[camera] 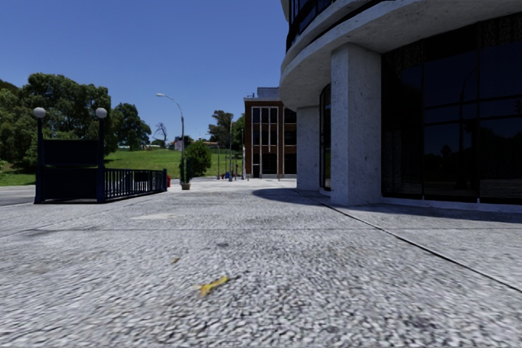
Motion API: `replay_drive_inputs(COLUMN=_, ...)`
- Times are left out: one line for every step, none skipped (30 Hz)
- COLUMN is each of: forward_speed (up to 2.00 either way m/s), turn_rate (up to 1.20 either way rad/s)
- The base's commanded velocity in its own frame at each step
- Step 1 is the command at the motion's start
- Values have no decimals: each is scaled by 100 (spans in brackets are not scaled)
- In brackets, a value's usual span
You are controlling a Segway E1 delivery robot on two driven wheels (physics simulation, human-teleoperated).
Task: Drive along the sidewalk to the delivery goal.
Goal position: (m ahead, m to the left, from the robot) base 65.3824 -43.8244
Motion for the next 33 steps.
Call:
replay_drive_inputs(forward_speed=200, turn_rate=0)
replay_drive_inputs(forward_speed=200, turn_rate=0)
replay_drive_inputs(forward_speed=200, turn_rate=0)
replay_drive_inputs(forward_speed=200, turn_rate=0)
replay_drive_inputs(forward_speed=200, turn_rate=0)
replay_drive_inputs(forward_speed=200, turn_rate=0)
replay_drive_inputs(forward_speed=200, turn_rate=0)
replay_drive_inputs(forward_speed=200, turn_rate=0)
replay_drive_inputs(forward_speed=200, turn_rate=0)
replay_drive_inputs(forward_speed=200, turn_rate=0)
replay_drive_inputs(forward_speed=200, turn_rate=0)
replay_drive_inputs(forward_speed=200, turn_rate=0)
replay_drive_inputs(forward_speed=200, turn_rate=0)
replay_drive_inputs(forward_speed=200, turn_rate=0)
replay_drive_inputs(forward_speed=200, turn_rate=0)
replay_drive_inputs(forward_speed=200, turn_rate=0)
replay_drive_inputs(forward_speed=200, turn_rate=0)
replay_drive_inputs(forward_speed=200, turn_rate=0)
replay_drive_inputs(forward_speed=200, turn_rate=0)
replay_drive_inputs(forward_speed=200, turn_rate=0)
replay_drive_inputs(forward_speed=200, turn_rate=0)
replay_drive_inputs(forward_speed=200, turn_rate=0)
replay_drive_inputs(forward_speed=200, turn_rate=0)
replay_drive_inputs(forward_speed=200, turn_rate=0)
replay_drive_inputs(forward_speed=200, turn_rate=0)
replay_drive_inputs(forward_speed=200, turn_rate=0)
replay_drive_inputs(forward_speed=200, turn_rate=0)
replay_drive_inputs(forward_speed=200, turn_rate=0)
replay_drive_inputs(forward_speed=200, turn_rate=0)
replay_drive_inputs(forward_speed=200, turn_rate=0)
replay_drive_inputs(forward_speed=200, turn_rate=0)
replay_drive_inputs(forward_speed=200, turn_rate=0)
replay_drive_inputs(forward_speed=200, turn_rate=0)
